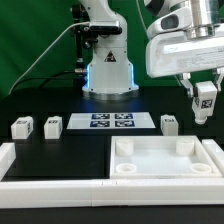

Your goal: Assemble one leg

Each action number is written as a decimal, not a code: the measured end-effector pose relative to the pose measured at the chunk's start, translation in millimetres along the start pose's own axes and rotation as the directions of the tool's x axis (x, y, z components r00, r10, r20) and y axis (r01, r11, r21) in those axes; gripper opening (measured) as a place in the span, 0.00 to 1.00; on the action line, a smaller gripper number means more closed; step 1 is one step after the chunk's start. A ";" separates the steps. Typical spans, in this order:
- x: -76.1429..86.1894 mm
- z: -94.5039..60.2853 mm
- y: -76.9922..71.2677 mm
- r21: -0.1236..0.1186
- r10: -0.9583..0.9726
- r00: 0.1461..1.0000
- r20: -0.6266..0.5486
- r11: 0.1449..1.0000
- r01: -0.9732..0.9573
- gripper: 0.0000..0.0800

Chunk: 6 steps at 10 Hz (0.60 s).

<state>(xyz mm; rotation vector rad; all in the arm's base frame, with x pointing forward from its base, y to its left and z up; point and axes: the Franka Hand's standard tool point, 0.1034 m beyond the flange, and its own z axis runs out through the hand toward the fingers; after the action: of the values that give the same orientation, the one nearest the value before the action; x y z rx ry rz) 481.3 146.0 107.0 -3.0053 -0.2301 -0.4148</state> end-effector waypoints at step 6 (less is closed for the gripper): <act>50.6 -5.6 47.2 -0.023 -0.113 0.993 -0.034 0.993 0.112 0.37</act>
Offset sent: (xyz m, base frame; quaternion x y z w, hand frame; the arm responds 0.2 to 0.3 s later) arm 0.0212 -0.0128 0.0045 0.0224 0.0089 -0.0192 0.9995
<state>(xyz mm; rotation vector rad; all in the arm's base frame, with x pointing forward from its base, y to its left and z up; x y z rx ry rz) 535.7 105.8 122.7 -3.0116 -0.3961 -0.4833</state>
